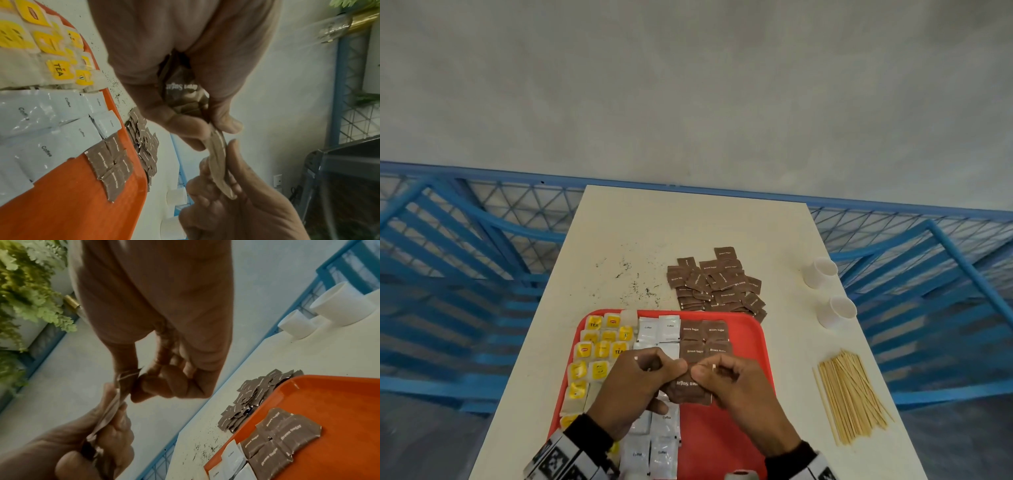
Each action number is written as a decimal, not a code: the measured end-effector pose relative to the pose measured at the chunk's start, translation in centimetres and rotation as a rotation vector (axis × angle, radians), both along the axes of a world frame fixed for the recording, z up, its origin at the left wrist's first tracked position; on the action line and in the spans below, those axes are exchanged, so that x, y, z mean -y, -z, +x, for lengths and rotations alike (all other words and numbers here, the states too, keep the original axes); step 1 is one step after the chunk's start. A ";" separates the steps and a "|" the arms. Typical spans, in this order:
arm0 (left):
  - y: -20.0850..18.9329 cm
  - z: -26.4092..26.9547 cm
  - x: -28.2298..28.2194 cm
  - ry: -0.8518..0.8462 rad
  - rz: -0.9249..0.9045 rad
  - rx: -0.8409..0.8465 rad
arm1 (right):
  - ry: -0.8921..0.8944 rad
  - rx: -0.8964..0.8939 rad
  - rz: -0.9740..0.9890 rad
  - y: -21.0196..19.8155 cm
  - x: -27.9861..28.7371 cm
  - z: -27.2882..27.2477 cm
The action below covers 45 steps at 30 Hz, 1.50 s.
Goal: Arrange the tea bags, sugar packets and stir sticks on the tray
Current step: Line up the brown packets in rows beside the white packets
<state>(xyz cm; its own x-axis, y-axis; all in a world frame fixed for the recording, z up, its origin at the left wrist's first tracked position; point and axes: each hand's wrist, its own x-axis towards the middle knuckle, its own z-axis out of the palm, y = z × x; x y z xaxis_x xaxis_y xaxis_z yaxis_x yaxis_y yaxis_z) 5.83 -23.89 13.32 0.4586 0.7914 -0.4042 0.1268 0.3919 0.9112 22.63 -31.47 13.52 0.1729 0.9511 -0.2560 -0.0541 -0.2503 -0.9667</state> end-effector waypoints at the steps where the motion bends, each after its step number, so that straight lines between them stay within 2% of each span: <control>1: 0.1 -0.1 0.0 0.002 0.002 -0.004 | 0.015 0.005 0.003 0.0 0.0 -0.2; 6: 0.1 -0.7 -0.2 -0.067 -0.080 0.044 | 0.180 -0.008 0.009 0.5 0.0 0.9; 10: 0.4 -0.5 -0.1 -0.162 -0.171 0.085 | -0.038 0.145 -0.003 0.5 0.4 0.5; 12: 0.4 -0.2 0.1 -0.158 -0.176 0.084 | -0.055 0.209 0.036 0.8 0.5 0.2; 14: 0.7 -0.6 0.2 -0.075 -0.156 0.058 | -0.003 0.243 0.070 1.3 0.3 0.6; 16: 0.8 -1.3 0.2 0.089 -0.130 -0.011 | -0.018 0.285 0.105 1.5 0.2 1.4; 18: 1.0 -2.0 0.0 0.208 -0.067 -0.103 | -0.132 0.388 0.114 1.6 0.1 2.1; 21: 0.9 -2.0 -0.7 0.259 0.123 -0.200 | -0.273 0.507 0.094 1.4 -0.2 2.8; 25: 0.2 -0.5 -0.9 0.429 0.316 -0.222 | -0.366 0.487 0.121 0.3 -1.1 2.9; 28: 0.4 -0.4 -1.0 0.346 0.230 -0.149 | -0.272 0.339 0.151 0.3 -1.5 2.5; 31: 1.1 -0.3 -0.7 0.131 0.060 -0.040 | -0.180 0.207 0.074 0.9 -1.0 1.8; 35: 1.9 -0.5 -0.3 -0.028 -0.097 0.009 | -0.085 0.271 0.030 1.9 -0.2 1.6; 37: 2.2 -0.7 -0.1 -0.032 -0.109 0.005 | -0.052 0.279 0.036 2.1 -0.3 1.7; 42: 2.3 -0.1 0.0 0.001 0.040 -0.032 | -0.187 0.294 0.075 1.8 -0.3 2.1; 45: 2.6 0.4 0.0 -0.039 -0.004 0.005 | -0.092 0.330 0.100 2.4 -0.4 2.2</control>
<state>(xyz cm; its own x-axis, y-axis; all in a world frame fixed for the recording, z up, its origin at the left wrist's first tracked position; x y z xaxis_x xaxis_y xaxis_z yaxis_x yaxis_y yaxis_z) 6.23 -23.88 10.74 0.4297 0.8070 -0.4051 0.1068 0.4001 0.9102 24.88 -31.04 11.09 0.1435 0.9841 -0.1050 0.2833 -0.1425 -0.9484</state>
